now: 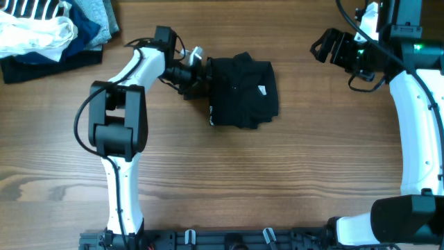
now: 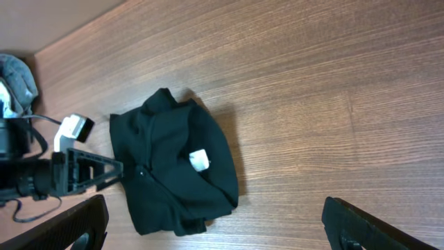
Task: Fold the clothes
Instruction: 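Grasp the folded black bundle's left side with the left gripper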
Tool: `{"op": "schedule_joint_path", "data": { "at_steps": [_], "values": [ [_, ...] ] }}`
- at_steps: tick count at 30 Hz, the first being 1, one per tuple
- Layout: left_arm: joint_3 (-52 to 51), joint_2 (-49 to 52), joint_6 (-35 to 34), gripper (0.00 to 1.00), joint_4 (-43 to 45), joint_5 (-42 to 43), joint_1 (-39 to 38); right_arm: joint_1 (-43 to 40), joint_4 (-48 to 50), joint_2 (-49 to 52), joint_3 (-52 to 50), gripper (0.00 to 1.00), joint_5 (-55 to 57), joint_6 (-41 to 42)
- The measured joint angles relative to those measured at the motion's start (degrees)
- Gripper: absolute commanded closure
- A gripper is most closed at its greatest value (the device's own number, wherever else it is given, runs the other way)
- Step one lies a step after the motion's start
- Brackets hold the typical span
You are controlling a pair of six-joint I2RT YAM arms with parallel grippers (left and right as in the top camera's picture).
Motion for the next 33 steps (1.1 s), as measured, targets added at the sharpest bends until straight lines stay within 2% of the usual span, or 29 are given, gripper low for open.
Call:
{"op": "schedule_joint_path", "data": {
  "at_steps": [9,11,12,14,15,17,18,19,27,33],
  "values": [
    [-0.02,0.85,-4.66,0.00,5.38,2.54,-1.90,0.00,0.22,0.35,0.00,0.01,0.02,0.46],
    [-0.02,0.96,-5.79,0.04,7.28,2.60,-2.29,0.00,0.17,0.42,0.00,0.01,0.00,0.46],
    [-0.02,0.98,-6.21,0.09,8.41,2.45,-2.73,0.00,0.17,0.48,0.00,0.01,0.02,0.46],
    [-0.02,1.07,-6.93,0.36,9.92,2.05,-3.56,0.00,-0.11,0.50,0.00,0.01,0.02,0.46],
    [0.00,1.33,-7.15,0.54,10.95,1.25,-4.17,0.00,-0.22,0.50,0.00,0.01,0.02,0.46],
    [-0.09,1.95,-7.61,0.74,12.28,-0.11,-5.25,0.00,-0.28,0.50,0.00,0.00,0.02,0.46],
    [-0.15,2.29,-7.63,0.89,13.00,-0.52,-5.62,0.00,-0.35,0.50,0.00,0.00,0.02,0.46],
    [-0.24,2.71,-7.87,0.96,13.90,-0.87,-6.16,0.00,-0.42,0.50,0.00,0.00,0.02,0.46],
    [-0.33,2.89,-8.13,0.96,17.40,-0.92,-7.04,0.00,-0.46,0.50,0.00,0.00,0.09,0.46],
    [-0.68,2.89,-8.02,0.96,23.63,-1.84,-6.45,0.00,-0.90,0.50,0.00,0.01,0.22,0.44]
  ]
}}
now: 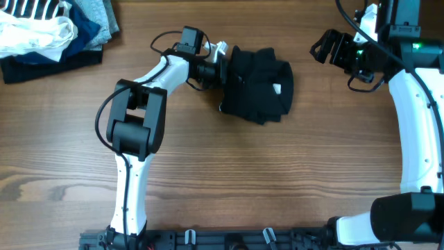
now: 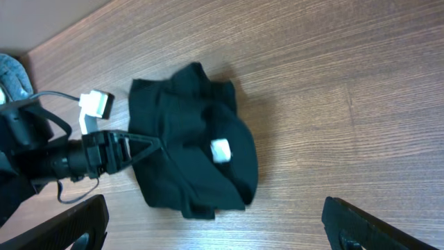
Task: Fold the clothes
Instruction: 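Grasp the folded black bundle's left side with the left gripper, then carry the bundle with the left gripper to the top-left clothes pile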
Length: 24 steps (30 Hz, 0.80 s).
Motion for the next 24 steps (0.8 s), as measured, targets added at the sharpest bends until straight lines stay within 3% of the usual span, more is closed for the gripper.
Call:
{"op": "schedule_joint_path", "data": {
  "at_steps": [16,24],
  "values": [
    [0.00,0.00,0.63,0.96,16.81,-11.15,16.61,0.00,-2.16,0.00,0.00,0.00,0.00,0.02],
    [0.22,0.00,6.99,0.96,19.54,-16.61,20.87,0.00,-4.79,0.00,0.00,0.00,0.17,0.24]
  ]
}}
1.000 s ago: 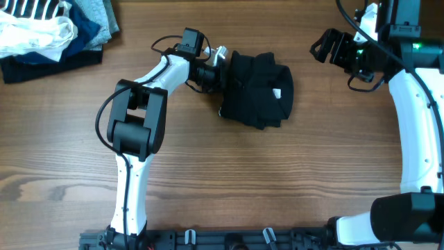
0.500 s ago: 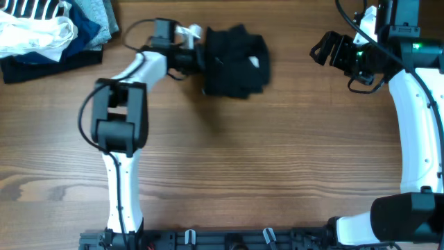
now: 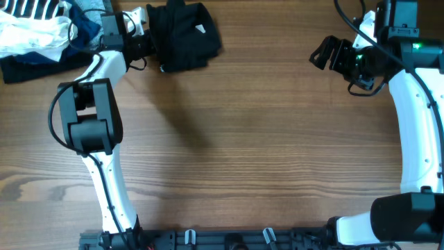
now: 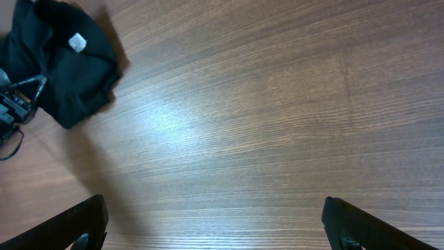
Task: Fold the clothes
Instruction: 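Carry the bundle with the left gripper to the top-left clothes pile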
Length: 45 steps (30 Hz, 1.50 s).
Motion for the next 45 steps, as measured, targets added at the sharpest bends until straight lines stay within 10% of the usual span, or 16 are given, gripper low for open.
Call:
{"op": "schedule_joint_path", "data": {
  "at_steps": [25,45],
  "values": [
    [29.57,0.63,4.48,0.96,-13.05,-5.18,11.32,0.00,-2.16,0.00,0.00,0.00,0.02,0.17],
    [32.30,-0.07,-0.66,0.96,-15.37,-14.69,16.11,0.00,-2.93,0.00,0.00,0.00,0.02,0.20]
  ]
}}
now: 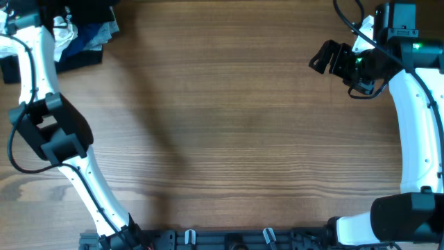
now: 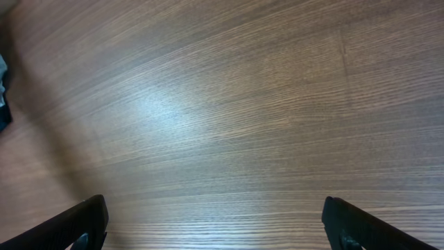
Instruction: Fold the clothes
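Note:
The folded black garment (image 1: 82, 10) lies at the table's far left corner, on top of the clothes pile (image 1: 78, 40) and partly cut off by the frame's edge. My left arm stretches up to that corner, where my left gripper (image 1: 36, 8) meets the garment; its jaws are hidden. My right gripper (image 1: 325, 57) hovers at the far right, well apart from any cloth. In the right wrist view it (image 2: 215, 221) stands wide open over bare wood.
The pile holds white, blue and dark clothes. A dark sliver of cloth (image 2: 3, 104) shows at the left edge of the right wrist view. The wooden table (image 1: 229, 139) spreads between the two arms.
My left arm has swung farther left, and the black garment has gone from beside the pile to the far left corner on top of it. The right arm stays put.
The folded black garment first lay mid-table with my left gripper at its left edge. It then sat a little to the right, then at the far edge beside the pile. Now it rests on the pile in the corner. My right gripper stayed open throughout.

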Tool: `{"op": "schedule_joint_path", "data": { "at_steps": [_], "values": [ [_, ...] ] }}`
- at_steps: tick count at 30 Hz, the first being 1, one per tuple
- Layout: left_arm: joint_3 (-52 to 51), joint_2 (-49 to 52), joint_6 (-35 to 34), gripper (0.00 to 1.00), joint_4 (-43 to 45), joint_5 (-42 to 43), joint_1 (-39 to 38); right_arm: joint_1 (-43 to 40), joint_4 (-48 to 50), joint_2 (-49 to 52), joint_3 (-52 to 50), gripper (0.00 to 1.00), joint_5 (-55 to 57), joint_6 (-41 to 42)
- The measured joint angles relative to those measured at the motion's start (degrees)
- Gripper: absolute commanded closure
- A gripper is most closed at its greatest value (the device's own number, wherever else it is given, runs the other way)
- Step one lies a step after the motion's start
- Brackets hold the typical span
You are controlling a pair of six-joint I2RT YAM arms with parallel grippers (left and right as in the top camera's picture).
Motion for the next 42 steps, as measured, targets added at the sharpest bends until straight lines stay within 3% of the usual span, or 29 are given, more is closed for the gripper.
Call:
{"op": "schedule_joint_path", "data": {
  "at_steps": [11,21,24,30,33,34,35,39,42],
  "values": [
    [0.00,-1.49,-7.02,0.96,-0.72,-2.21,1.81,0.00,-0.04,0.00,0.00,0.00,-0.02,0.00],
    [0.02,-3.34,-8.33,0.95,-3.74,-3.15,3.67,0.00,-0.11,0.00,0.00,0.00,0.02,0.00],
    [0.02,-3.34,-8.28,0.82,-6.64,-3.54,5.22,0.00,-0.24,0.00,0.00,0.00,0.02,0.00],
    [0.02,-3.34,-7.32,0.76,-11.41,-4.61,9.25,0.00,-0.31,0.00,0.00,0.00,0.00,-0.02],
    [0.02,-3.23,-6.34,0.50,-11.82,-4.96,10.97,0.00,-0.52,0.00,0.00,0.00,0.00,0.00],
    [0.04,-3.13,-6.21,0.34,-11.80,-5.05,11.26,0.00,-0.72,0.00,0.00,0.00,0.00,0.00],
    [0.13,-2.84,-5.88,0.24,-11.74,-5.27,12.09,0.00,-0.81,0.00,0.00,0.01,0.00,0.00],
    [0.74,-0.66,-5.20,0.17,-11.34,-5.95,13.99,0.00,-1.22,0.00,0.00,0.00,0.00,0.00],
    [0.76,0.92,-5.09,0.17,-11.87,-6.16,15.13,0.00,-1.33,0.00,0.00,0.00,0.00,0.00]
  ]
}}
